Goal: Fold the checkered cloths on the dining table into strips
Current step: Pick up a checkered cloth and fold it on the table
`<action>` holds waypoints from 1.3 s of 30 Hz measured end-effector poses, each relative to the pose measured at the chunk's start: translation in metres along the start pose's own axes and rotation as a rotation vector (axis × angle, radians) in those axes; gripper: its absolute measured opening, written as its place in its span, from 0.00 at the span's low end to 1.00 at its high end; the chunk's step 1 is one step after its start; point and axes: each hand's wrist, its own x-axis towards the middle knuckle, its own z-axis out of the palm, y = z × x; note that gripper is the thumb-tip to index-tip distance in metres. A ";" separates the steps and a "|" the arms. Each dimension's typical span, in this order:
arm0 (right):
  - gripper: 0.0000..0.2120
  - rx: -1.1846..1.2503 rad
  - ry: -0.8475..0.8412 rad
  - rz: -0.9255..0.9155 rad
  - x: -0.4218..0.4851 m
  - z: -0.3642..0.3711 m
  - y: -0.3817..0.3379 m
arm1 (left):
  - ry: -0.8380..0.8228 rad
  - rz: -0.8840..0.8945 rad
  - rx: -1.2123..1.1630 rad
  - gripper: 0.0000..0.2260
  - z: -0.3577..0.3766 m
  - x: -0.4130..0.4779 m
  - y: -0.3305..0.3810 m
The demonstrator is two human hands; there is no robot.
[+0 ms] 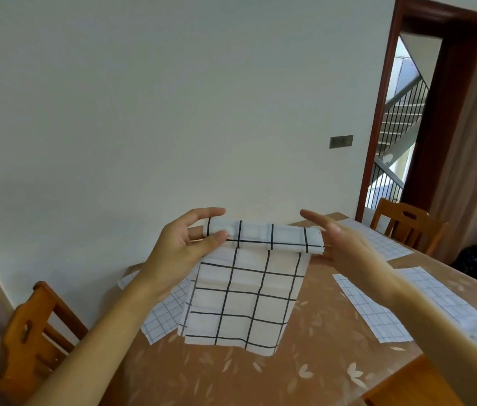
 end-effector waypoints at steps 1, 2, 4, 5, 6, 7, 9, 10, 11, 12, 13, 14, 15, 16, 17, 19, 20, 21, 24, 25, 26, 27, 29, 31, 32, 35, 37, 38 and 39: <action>0.21 -0.042 0.015 0.008 0.000 0.002 0.000 | -0.006 0.016 0.013 0.17 0.001 0.000 0.001; 0.24 -0.073 0.034 0.000 -0.001 0.004 0.000 | -0.006 0.032 0.033 0.17 0.002 -0.001 0.003; 0.17 -0.078 0.052 -0.034 -0.001 0.008 -0.003 | 0.003 0.065 0.080 0.19 0.003 -0.001 0.002; 0.10 -0.070 0.072 -0.038 -0.002 0.010 -0.007 | 0.004 0.078 0.099 0.19 0.003 -0.001 0.001; 0.05 -0.045 0.103 -0.038 -0.001 0.011 -0.008 | 0.003 0.079 0.108 0.19 0.003 -0.001 0.000; 0.06 -0.030 0.130 -0.040 0.000 0.011 -0.008 | 0.006 0.069 0.115 0.19 0.003 -0.001 0.000; 0.20 -0.005 0.197 -0.057 0.002 0.008 -0.004 | 0.005 0.043 0.115 0.18 0.002 -0.001 -0.001; 0.26 0.020 0.232 -0.059 0.002 0.008 -0.003 | 0.000 0.025 0.104 0.17 0.001 -0.002 0.000; 0.27 0.044 0.253 -0.072 0.002 0.007 -0.005 | 0.002 0.001 0.088 0.16 0.001 -0.002 0.000; 0.26 0.067 0.275 -0.080 0.002 0.006 -0.004 | 0.005 -0.018 0.063 0.15 0.001 -0.003 -0.001; 0.26 0.078 0.281 -0.090 0.001 0.007 -0.006 | 0.009 -0.028 0.051 0.14 0.000 -0.003 -0.002; 0.27 0.076 0.272 -0.093 0.000 0.006 -0.005 | 0.021 -0.029 0.044 0.13 0.001 -0.003 -0.002; 0.28 0.072 0.231 -0.091 -0.001 0.005 -0.005 | 0.039 -0.022 0.042 0.12 0.001 -0.002 -0.003; 0.26 0.084 0.165 -0.080 -0.002 0.005 -0.004 | 0.056 -0.008 0.039 0.10 0.001 -0.002 -0.003; 0.21 0.109 0.087 -0.065 -0.005 0.007 -0.006 | 0.077 0.004 0.039 0.07 0.001 -0.001 -0.004; 0.17 0.126 -0.012 -0.067 -0.008 0.009 -0.006 | 0.104 0.005 0.037 0.07 -0.001 0.001 -0.005; 0.16 0.132 -0.004 -0.079 -0.008 0.009 -0.006 | 0.107 0.001 0.033 0.10 -0.001 0.001 -0.006; 0.15 0.152 0.022 -0.092 -0.010 0.010 -0.008 | 0.104 0.003 0.030 0.13 -0.002 0.002 -0.006; 0.14 0.230 0.076 -0.110 -0.009 0.011 -0.010 | 0.102 -0.010 0.040 0.13 0.000 0.002 -0.007; 0.13 0.244 0.089 -0.114 -0.009 0.011 -0.011 | 0.093 -0.025 0.029 0.12 0.001 0.001 -0.006; 0.13 0.253 0.103 -0.123 -0.009 0.011 -0.011 | 0.073 -0.071 0.001 0.11 0.002 0.000 -0.003; 0.12 0.262 0.120 -0.132 -0.008 0.011 -0.010 | 0.037 -0.140 -0.048 0.13 0.002 0.000 -0.003; 0.12 0.279 0.145 -0.156 -0.008 0.012 -0.011 | -0.054 -0.289 -0.152 0.22 -0.002 0.001 -0.003; 0.12 0.272 0.143 -0.180 -0.009 0.013 -0.010 | -0.118 -0.371 -0.226 0.26 -0.004 -0.001 -0.002; 0.13 0.261 0.132 -0.189 -0.009 0.013 -0.010 | -0.121 -0.375 -0.245 0.25 -0.005 -0.001 -0.003; 0.18 0.211 0.090 -0.177 -0.011 0.012 -0.010 | -0.089 -0.318 -0.216 0.16 -0.005 0.000 -0.003; 0.25 0.196 0.093 -0.142 -0.012 0.011 -0.010 | -0.074 -0.281 -0.197 0.15 -0.006 0.000 -0.005; 0.26 0.197 0.100 -0.124 -0.012 0.011 -0.011 | -0.062 -0.255 -0.167 0.15 -0.007 -0.001 -0.005; 0.24 0.192 0.106 -0.099 -0.011 0.010 -0.010 | -0.044 -0.218 -0.124 0.15 -0.007 -0.001 -0.006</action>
